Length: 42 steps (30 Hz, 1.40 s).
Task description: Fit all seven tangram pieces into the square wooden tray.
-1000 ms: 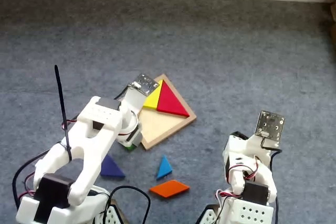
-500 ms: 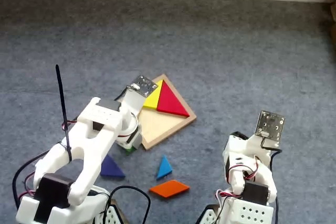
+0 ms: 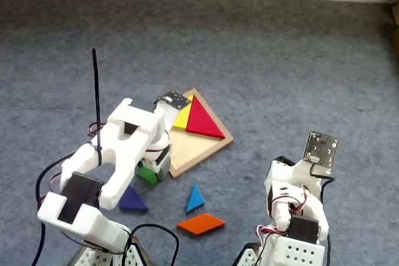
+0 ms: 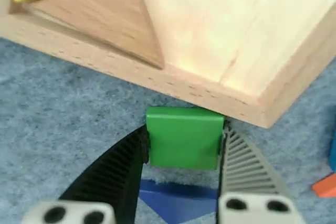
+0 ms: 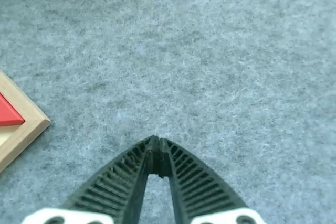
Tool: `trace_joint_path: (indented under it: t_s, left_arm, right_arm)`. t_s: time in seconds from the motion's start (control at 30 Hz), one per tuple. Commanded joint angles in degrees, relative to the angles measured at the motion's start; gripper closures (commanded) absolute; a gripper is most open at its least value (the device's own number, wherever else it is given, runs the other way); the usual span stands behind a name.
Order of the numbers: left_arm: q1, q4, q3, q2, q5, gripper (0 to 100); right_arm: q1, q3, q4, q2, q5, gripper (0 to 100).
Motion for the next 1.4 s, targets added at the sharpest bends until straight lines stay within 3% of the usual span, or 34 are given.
trace_joint_path:
  t_s: [0.0,0.37,0.6,0.93,1.07,1.37]
  left_arm:
    - [1.1,1.76,-0.92,1.1,0.44,99]
    - [3.38,7.3,-0.31,-20.35,3.78,99]
    - [3.74,1.32,-0.13,-23.25,7.12,99]
    - [7.78,-7.21,-7.08,-8.22,9.05,99]
    - [8.22,-6.77,-14.37,-0.48,14.15,99]
    - [7.78,-1.23,-24.92,7.87,14.33,99]
  right_arm:
    - [0.92,6.37,-0.04,-0.92,-0.09,98.7]
    - [0.92,6.37,-0.04,-0.92,-0.09,98.7]
    - [0.92,6.37,-0.04,-0.92,-0.09,98.7]
    - [0.92,6.37,-0.04,-0.92,-0.09,98.7]
    - [0.92,6.37,-0.04,-0.92,-0.09,98.7]
    - [0.92,6.37,-0.04,-0.92,-0.09,98.7]
